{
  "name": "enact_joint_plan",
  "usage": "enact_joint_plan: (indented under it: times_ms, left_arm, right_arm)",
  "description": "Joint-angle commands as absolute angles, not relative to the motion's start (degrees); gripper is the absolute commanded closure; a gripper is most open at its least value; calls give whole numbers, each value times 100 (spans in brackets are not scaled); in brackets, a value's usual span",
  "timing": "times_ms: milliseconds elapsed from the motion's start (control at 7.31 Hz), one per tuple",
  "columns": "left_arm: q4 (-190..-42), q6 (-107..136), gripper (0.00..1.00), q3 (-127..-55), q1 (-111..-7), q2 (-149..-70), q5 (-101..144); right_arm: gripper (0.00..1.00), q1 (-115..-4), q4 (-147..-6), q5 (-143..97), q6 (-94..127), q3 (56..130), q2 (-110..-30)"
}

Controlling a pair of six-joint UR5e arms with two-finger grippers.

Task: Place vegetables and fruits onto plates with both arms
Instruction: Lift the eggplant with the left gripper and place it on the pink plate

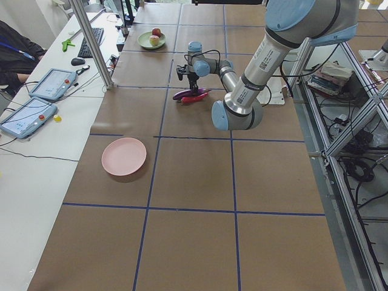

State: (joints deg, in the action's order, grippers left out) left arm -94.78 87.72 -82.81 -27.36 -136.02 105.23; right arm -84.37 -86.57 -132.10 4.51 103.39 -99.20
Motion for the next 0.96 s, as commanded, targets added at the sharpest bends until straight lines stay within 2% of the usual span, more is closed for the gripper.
enact_joint_plan:
  times_ms: [0, 137, 547, 821]
  left_arm:
    - [-9483, 8771, 93, -8288, -2733, -13579, 10529]
    - [-9475, 8763, 100, -8384, -2751, -13588, 10538]
    - [-8941, 7751, 100, -8998, -3827, -13405, 11167]
    - [-8965, 5777, 100, -8852, -5126, -12965, 11783]
  right_arm:
    - [0, -8438, -8657, -13210, 448, 10318, -9914]
    - [0, -8438, -8657, -13210, 448, 10310, -9914]
    - [0, -8438, -8657, -13210, 448, 10310, -9914]
    - [0, -8438, -8657, -13210, 448, 10301, -9923]
